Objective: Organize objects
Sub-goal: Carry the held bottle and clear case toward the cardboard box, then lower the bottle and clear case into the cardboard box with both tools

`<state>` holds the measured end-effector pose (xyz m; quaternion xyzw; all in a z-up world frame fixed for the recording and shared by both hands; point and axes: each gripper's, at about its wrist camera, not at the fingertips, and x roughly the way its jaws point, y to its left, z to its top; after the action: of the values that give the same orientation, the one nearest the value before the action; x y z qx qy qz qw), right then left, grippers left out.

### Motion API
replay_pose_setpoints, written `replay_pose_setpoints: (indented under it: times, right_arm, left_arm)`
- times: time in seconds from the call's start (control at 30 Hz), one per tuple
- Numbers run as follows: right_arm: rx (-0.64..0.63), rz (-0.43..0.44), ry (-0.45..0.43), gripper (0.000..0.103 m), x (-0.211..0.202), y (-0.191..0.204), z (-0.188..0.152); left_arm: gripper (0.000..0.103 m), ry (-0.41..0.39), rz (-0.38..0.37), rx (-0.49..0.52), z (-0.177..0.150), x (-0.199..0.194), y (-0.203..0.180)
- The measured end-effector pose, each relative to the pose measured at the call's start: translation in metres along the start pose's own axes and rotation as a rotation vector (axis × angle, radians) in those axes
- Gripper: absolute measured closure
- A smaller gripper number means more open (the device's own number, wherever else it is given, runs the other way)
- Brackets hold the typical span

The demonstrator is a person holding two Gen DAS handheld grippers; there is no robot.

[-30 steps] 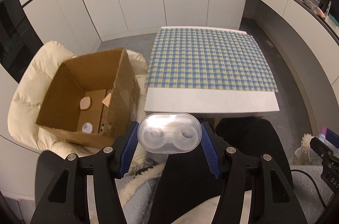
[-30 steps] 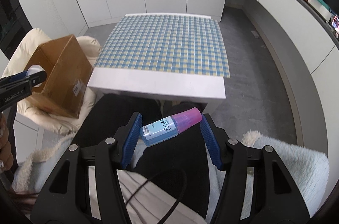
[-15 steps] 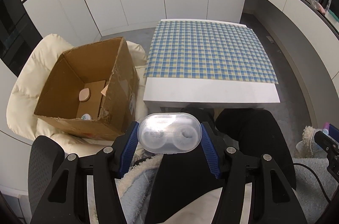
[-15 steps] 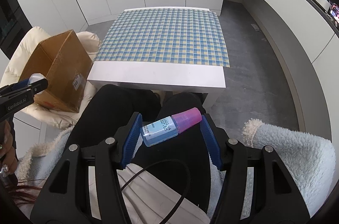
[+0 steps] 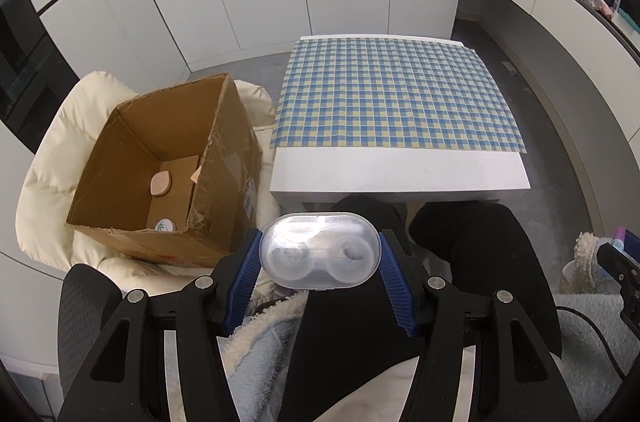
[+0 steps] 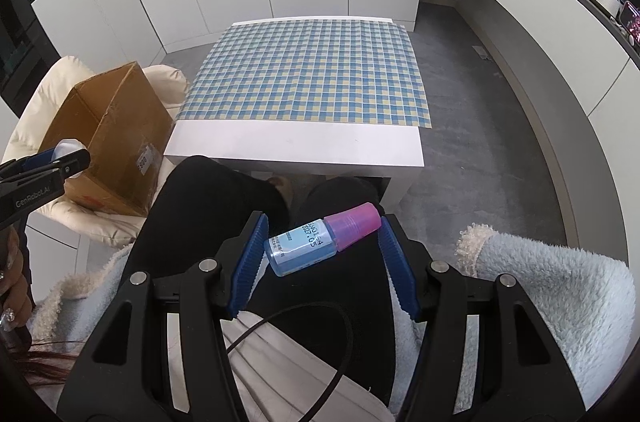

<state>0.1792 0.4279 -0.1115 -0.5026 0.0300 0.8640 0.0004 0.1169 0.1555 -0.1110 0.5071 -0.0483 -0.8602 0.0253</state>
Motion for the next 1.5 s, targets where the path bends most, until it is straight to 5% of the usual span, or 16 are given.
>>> replay_pose_setpoints:
  times: [0.67, 1.5]
  right_arm:
    - [-0.088, 0.050, 0.029, 0.043, 0.021, 0.030, 0.012]
    - [-0.482, 0.272, 0.029, 0.043, 0.035, 0.207, 0.033]
  left_arm:
    - [0.045, 0.030, 0.052, -0.111, -0.009, 0.009, 0.039]
    - [0.045, 0.048, 0.218, -0.446, -0.059, -0.010, 0.174]
